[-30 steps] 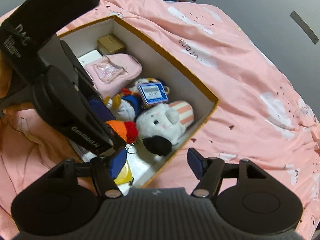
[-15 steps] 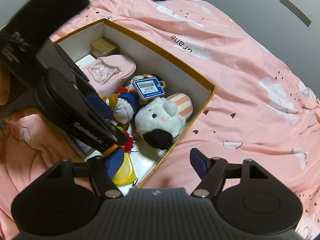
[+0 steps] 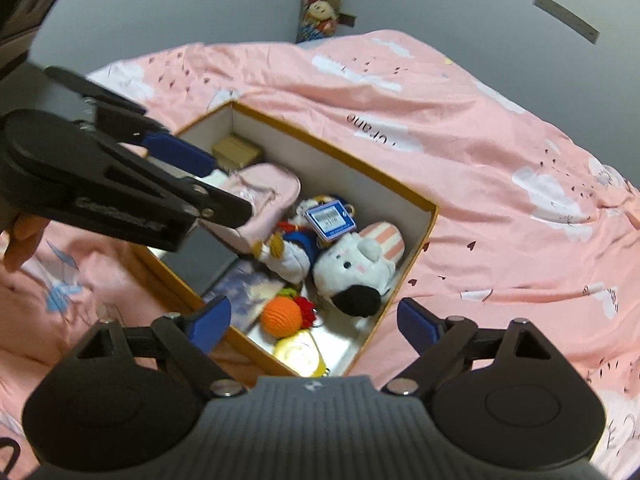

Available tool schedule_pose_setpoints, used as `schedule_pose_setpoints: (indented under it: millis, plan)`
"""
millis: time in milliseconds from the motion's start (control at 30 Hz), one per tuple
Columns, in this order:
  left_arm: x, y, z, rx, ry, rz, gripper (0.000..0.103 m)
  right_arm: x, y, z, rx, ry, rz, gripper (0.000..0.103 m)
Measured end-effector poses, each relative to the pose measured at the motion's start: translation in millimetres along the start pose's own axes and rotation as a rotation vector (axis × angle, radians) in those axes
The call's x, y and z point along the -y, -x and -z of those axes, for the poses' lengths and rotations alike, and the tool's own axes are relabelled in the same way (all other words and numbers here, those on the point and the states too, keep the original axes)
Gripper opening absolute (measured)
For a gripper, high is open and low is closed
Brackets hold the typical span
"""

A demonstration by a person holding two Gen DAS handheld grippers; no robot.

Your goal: Organize objects

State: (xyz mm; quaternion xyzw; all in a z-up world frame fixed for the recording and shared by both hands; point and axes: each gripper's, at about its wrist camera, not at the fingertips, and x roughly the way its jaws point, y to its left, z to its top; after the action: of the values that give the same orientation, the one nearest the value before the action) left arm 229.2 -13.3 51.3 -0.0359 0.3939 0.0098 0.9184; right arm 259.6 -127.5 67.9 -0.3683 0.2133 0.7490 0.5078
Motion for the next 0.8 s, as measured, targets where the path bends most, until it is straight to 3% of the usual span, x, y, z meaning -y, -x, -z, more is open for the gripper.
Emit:
schedule_pose_setpoints:
  millis: [133,400,567,800]
  plan:
    - [-1.6,29.7,3.1,0.083,-0.001,-0.06,0.07,-5.2,16.7,-2.1,0.053,-0.1,0.013,0.096]
    - [-7.7,76.5,13.9,0.257,0.031,-0.164,0.09,-29.7,52.7,-5.9,0.25,-0.25,0.055,0.102]
    - [-12.5,95.2,35.1,0.39,0.081,-0.275,0.094,-60.8,66.6,4.9,0.38,-0.263,0.177,0.102]
    - [-17.9,87.4,68.4,0.397,0.123,-0.325,0.095,-92.5,73.7,26.4,0.458,-0.265,0.379,0.102]
